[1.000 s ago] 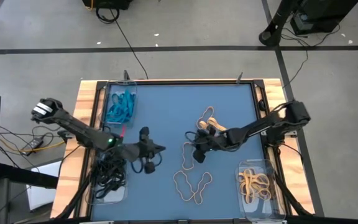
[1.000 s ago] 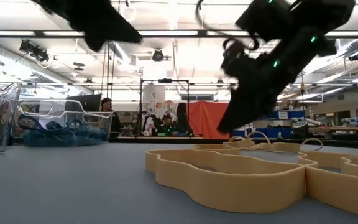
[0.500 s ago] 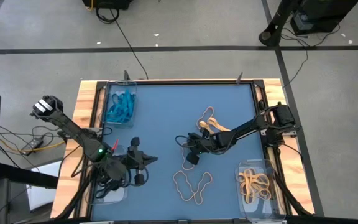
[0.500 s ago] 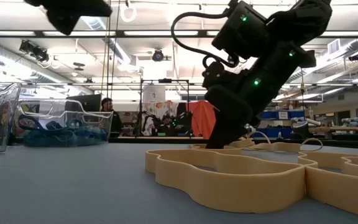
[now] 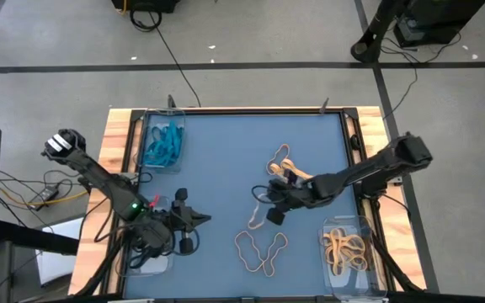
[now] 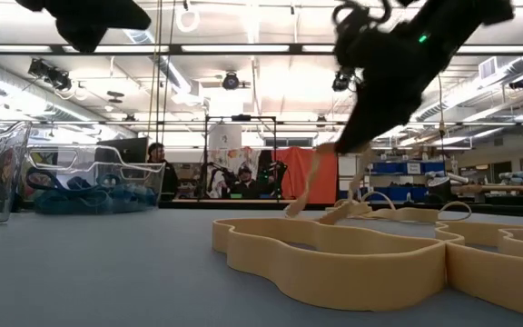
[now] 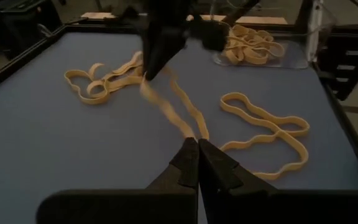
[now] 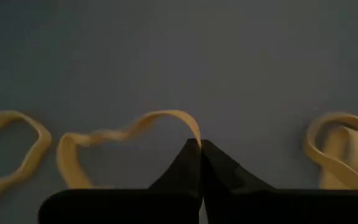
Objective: Sort rubber bands into baskets
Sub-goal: Put the yellow rubber band into the bottom right transparent bin
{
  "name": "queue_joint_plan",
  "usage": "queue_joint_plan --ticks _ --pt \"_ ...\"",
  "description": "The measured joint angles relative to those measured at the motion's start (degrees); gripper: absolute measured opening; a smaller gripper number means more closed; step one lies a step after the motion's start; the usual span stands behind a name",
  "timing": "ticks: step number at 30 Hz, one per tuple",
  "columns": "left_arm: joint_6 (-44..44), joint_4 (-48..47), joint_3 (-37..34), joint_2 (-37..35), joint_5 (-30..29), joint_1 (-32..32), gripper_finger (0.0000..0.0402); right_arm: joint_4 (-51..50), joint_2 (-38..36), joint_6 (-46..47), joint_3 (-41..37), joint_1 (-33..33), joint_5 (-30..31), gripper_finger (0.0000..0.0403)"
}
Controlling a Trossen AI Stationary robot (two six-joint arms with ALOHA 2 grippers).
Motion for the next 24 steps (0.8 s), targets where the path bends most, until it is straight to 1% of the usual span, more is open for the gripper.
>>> queue_joint_plan --ticks 1,3,5,8,14,16,21,24 --pt "0.0 0.8 -0.3 0.2 0.6 0.6 0.0007 -2.1 -1.5 0.4 0.0 0.4 0.1 0.0007" --pt "-0.1 1.3 -0.8 1.0 5.7 2.2 0.0007 -6.6 -4.7 1.7 0.0 1.2 -0.1 0.0007" --pt "-0.1 1.8 -0.8 2.5 10.5 4.0 0.0007 -10.9 -8.3 3.0 0.0 2.0 -3.0 0.0007" --pt "0.8 3.8 -0.8 4.9 13.6 6.5 0.0007 -17.8 -13.8 5.4 0.0 3.2 -6.8 0.0007" --pt "5.9 11.0 -0.8 10.0 20.9 11.8 0.0007 -30.1 -26.8 11.7 0.0 5.8 -9.1 0.0007" --pt "7.4 13.3 -0.9 11.3 22.5 13.2 0.0007 -33.8 -31.2 14.2 0.0 6.9 -10.1 0.0007" --pt "10.2 19.7 -0.8 13.8 23.1 15.6 0.0009 -42.0 -40.7 21.1 0.0 9.6 -13.9 0.0007" --pt "10.9 20.7 -0.9 14.5 23.4 16.6 0.0019 -45.0 -44.8 25.6 0.0 11.6 -15.2 0.0007"
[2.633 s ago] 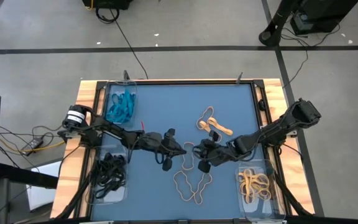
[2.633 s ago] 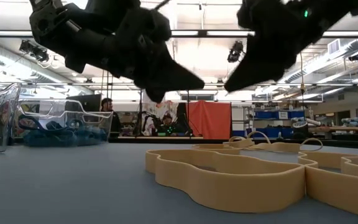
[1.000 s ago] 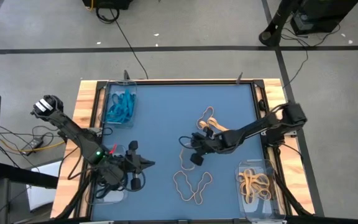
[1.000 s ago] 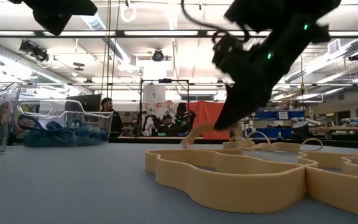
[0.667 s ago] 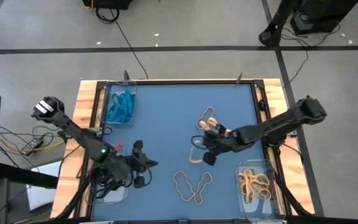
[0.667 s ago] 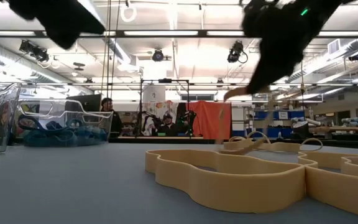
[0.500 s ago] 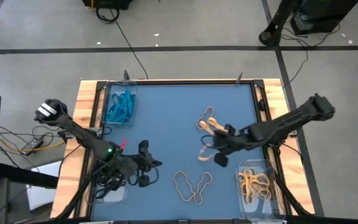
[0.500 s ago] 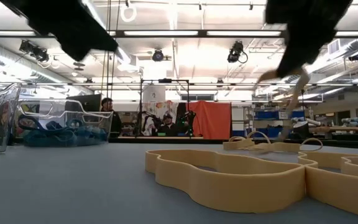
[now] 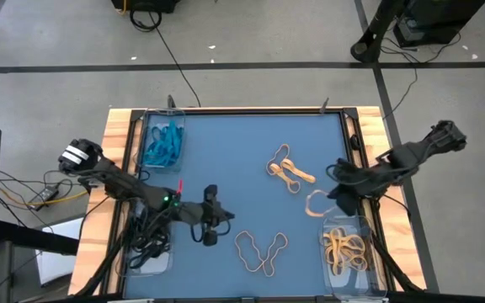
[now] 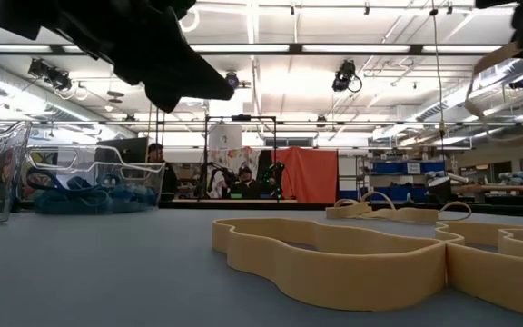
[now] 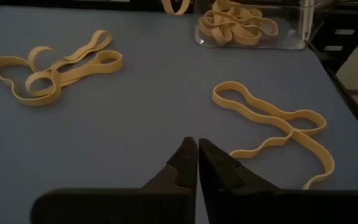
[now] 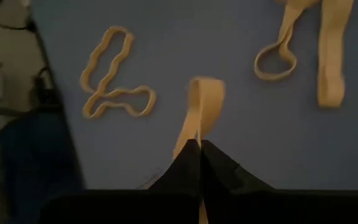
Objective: Sort rubber bands into baskets
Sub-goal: Put the yellow rubber band into the bottom right transparent bin
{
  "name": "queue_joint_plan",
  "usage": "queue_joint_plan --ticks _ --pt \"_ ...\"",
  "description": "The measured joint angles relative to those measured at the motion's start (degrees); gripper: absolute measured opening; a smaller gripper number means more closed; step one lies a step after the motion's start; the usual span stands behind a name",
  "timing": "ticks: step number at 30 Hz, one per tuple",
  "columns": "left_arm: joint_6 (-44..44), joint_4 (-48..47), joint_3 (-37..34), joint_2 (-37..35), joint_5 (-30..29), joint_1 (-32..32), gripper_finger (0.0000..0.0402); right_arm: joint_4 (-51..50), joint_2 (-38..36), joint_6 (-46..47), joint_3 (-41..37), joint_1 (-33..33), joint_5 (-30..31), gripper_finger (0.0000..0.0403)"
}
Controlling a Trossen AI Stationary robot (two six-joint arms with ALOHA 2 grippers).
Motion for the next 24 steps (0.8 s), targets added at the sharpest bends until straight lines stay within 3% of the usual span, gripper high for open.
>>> queue_joint_plan --ticks 6,13,24 --pt "0.1 -0.1 0.0 0.0 0.2 1.6 0.0066 -0.7 -4.7 4.1 0.0 4.9 -2.7 0.0007" --pt "0.3 0.0 0.0 0.0 0.2 2.1 0.0119 -0.7 -5.3 10.0 0.0 11.4 -10.7 0.0007" --pt "-3.6 0.8 0.0 1.1 0.2 2.0 0.0125 -3.1 2.0 22.2 -1.9 20.2 -19.1 0.0007"
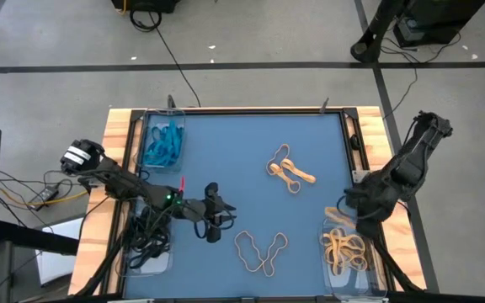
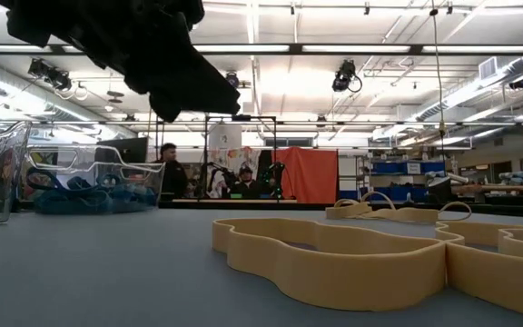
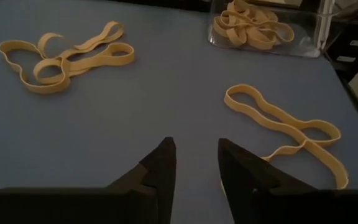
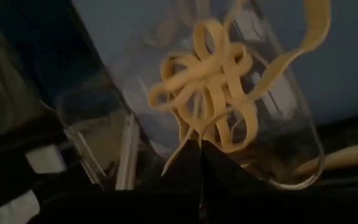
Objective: Sort rubber bands into baskets
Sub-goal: Put the yellow rubber band into the bottom right transparent bin
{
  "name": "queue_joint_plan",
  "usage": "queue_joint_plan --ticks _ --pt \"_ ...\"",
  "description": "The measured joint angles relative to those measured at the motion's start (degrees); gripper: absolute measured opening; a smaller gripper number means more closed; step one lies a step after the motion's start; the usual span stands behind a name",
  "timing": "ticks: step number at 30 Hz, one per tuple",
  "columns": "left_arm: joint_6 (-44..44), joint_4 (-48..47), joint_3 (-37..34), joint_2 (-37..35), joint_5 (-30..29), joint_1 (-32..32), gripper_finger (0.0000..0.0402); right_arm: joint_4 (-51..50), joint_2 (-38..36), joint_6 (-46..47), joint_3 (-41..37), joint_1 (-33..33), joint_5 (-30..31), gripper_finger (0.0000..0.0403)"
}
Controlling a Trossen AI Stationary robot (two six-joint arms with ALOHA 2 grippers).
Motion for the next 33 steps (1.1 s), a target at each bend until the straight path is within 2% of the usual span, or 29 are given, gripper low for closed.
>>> queue_joint_plan --ticks 9,12,19,24,28,30,33 --pt "-0.2 5.7 0.0 7.7 0.4 0.0 0.0125 16.2 9.4 4.7 -5.5 6.6 -7.1 0.0007" --pt "-0.1 7.0 0.0 9.1 0.4 0.0 0.0125 18.4 12.4 6.2 -6.1 7.8 -8.0 0.0009" --pt "4.1 8.3 0.0 11.3 0.5 0.0 0.0133 17.8 16.0 10.1 -6.2 8.1 -2.3 0.0059" --pt "3.3 8.5 0.0 11.6 0.7 0.1 0.0166 17.6 16.5 13.0 -6.2 8.1 -3.4 0.0108" --pt "2.1 9.7 0.0 11.6 0.7 0.1 0.0198 16.7 16.4 14.8 -6.2 8.0 -5.1 0.0128" --pt "0.5 9.9 0.0 11.6 0.8 0.1 0.0207 16.7 16.4 14.5 -6.2 7.8 -3.1 0.013" --pt "-0.1 9.8 0.0 11.6 1.4 0.1 0.0212 17.5 16.4 10.5 -6.2 7.8 4.3 0.0129"
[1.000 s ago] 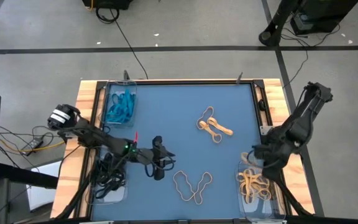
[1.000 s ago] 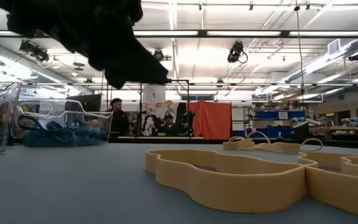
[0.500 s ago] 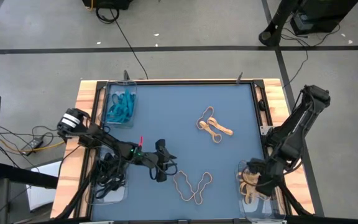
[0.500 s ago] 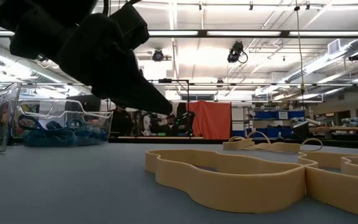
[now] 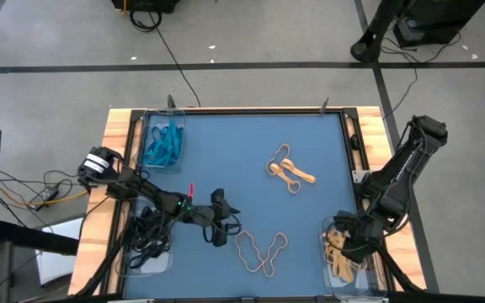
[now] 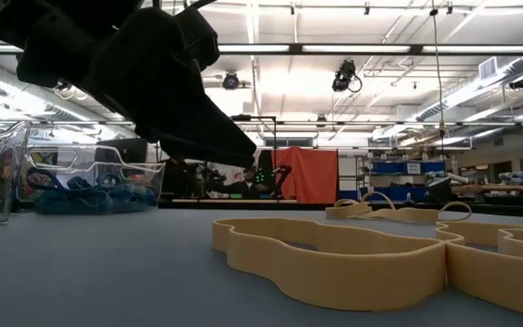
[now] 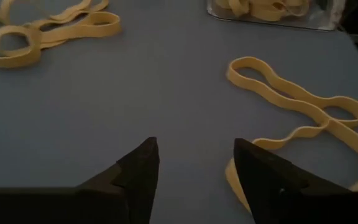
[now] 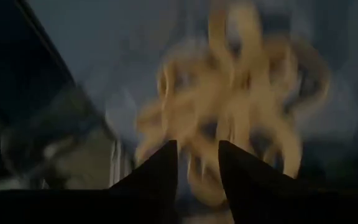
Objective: Sort rubber bands into baskets
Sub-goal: Put the yellow rubber band into the bottom right transparent bin
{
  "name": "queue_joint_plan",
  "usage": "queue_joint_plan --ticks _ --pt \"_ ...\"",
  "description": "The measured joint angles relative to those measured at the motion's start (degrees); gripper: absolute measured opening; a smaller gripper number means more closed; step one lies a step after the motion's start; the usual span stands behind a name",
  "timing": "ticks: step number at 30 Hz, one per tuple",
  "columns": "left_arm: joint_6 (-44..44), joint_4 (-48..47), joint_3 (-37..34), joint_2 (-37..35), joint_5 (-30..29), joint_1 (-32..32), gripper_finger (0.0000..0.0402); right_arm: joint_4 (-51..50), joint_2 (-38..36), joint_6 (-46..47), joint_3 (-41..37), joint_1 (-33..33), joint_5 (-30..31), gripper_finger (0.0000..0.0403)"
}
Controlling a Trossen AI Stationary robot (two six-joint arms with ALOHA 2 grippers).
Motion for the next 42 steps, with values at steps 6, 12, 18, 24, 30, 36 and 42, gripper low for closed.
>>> queue_joint_plan --ticks 6,12,18,24,30,36,42 --pt "-2.7 0.1 0.0 0.4 3.0 -0.8 0.0212 0.0 0.0 -3.8 0.0 0.3 14.0 0.0124" --pt "-3.0 1.4 0.3 2.5 2.8 -2.2 0.0211 1.9 0.0 -3.8 0.0 0.3 19.6 0.0124" --pt "-4.6 1.3 2.6 8.7 2.4 -3.4 0.0211 2.5 0.0 -3.0 0.0 0.3 25.3 0.0124" --pt "-5.4 -0.7 4.7 11.2 1.7 -3.4 0.0202 3.0 0.7 0.5 0.0 0.6 32.1 0.0124" --pt "-5.7 -2.3 5.3 11.2 1.2 -3.4 0.0117 3.4 3.8 0.1 0.0 1.0 40.1 0.0124" --pt "-5.5 -2.1 5.3 11.2 0.9 -3.4 0.0011 9.7 7.6 -13.3 0.0 0.6 49.0 0.0124" --pt "-1.7 -1.5 5.3 9.2 -3.7 -3.4 0.001 23.7 14.0 -31.9 0.0 -1.1 64.2 0.0124"
